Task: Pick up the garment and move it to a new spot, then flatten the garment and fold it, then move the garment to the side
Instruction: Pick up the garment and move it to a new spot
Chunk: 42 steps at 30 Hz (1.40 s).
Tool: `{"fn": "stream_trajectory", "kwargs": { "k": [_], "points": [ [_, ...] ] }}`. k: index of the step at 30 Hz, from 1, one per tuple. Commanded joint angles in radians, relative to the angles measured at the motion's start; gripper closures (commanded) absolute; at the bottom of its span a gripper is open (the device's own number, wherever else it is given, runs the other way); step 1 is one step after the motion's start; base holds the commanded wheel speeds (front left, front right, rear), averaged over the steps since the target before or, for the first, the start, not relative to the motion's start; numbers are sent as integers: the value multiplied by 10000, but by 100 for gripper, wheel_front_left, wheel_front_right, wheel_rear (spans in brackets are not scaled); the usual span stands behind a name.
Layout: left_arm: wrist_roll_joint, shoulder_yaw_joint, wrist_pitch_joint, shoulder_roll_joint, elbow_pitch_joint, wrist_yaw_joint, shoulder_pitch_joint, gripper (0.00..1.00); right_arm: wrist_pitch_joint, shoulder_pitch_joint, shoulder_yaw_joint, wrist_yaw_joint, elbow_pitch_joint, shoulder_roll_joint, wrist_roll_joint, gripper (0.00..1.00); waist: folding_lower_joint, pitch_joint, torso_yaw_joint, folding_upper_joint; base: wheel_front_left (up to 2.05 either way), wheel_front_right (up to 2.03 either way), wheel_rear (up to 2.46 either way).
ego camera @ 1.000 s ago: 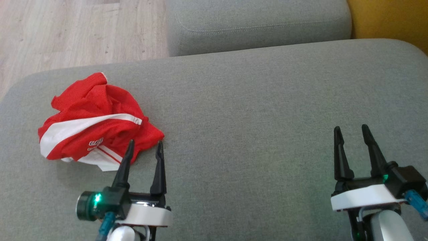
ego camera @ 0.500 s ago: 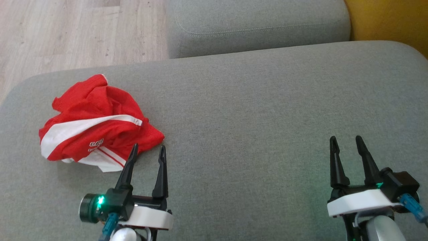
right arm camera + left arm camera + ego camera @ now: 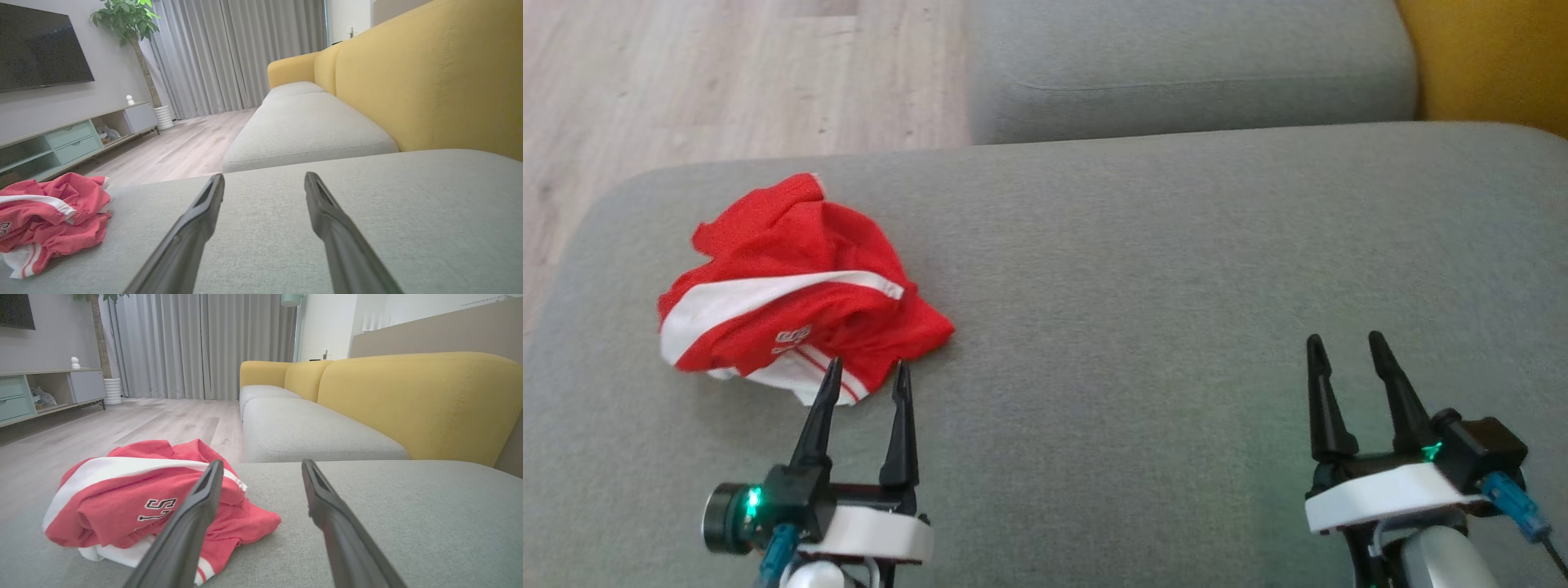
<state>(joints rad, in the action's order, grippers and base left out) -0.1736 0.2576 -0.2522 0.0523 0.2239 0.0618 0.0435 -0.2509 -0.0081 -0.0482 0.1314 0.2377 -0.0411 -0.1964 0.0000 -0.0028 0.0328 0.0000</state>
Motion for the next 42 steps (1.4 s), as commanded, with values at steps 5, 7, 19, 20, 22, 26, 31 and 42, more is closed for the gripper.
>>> {"fn": "stream_trajectory", "kwargs": {
  "k": [5, 7, 19, 20, 22, 26, 31, 42],
  "points": [
    [49, -613, -95, -19, -345, 15, 57, 0, -109, -149, -610, -7, -406, -91, -175, 0, 0, -159, 659, 0, 0, 0, 0],
    [79, -663, -95, -19, -345, -9, 17, 0, -109, -91, -657, -7, -431, -91, -212, 0, 0, -209, 915, 0, 0, 0, 0],
    [198, -1090, -95, -19, -264, -50, -253, 0, -109, 80, -1081, -7, -552, -91, -279, 0, 0, -438, 2151, 0, 0, 0, 0],
    [215, -1147, -95, -19, -263, -70, -270, 0, -109, 92, -1127, -7, -558, -91, -291, 0, 0, -451, 2221, 0, 0, 0, 0],
    [245, -1248, -95, -20, -265, -99, -292, 0, -109, 116, -1206, -7, -567, -91, -302, 0, 0, -467, 2352, 0, 0, 0, 0],
    [279, -1294, -95, -20, -260, -193, -314, 0, -109, 169, -1261, -7, -586, -91, -336, 0, 0, -504, 2591, 0, 0, 0, 0],
    [307, -1310, -95, -20, -306, -213, -382, 0, -109, 187, -1302, -7, -593, -91, -363, 0, 0, -505, 2739, 0, 0, 0, 0],
    [801, -1341, -95, 394, -61, -859, 432, 0, -109, -12, -1272, -7, -754, -91, -184, 0, 0, 145, 2581, 0, 0, 0, 0]
  ]
}}
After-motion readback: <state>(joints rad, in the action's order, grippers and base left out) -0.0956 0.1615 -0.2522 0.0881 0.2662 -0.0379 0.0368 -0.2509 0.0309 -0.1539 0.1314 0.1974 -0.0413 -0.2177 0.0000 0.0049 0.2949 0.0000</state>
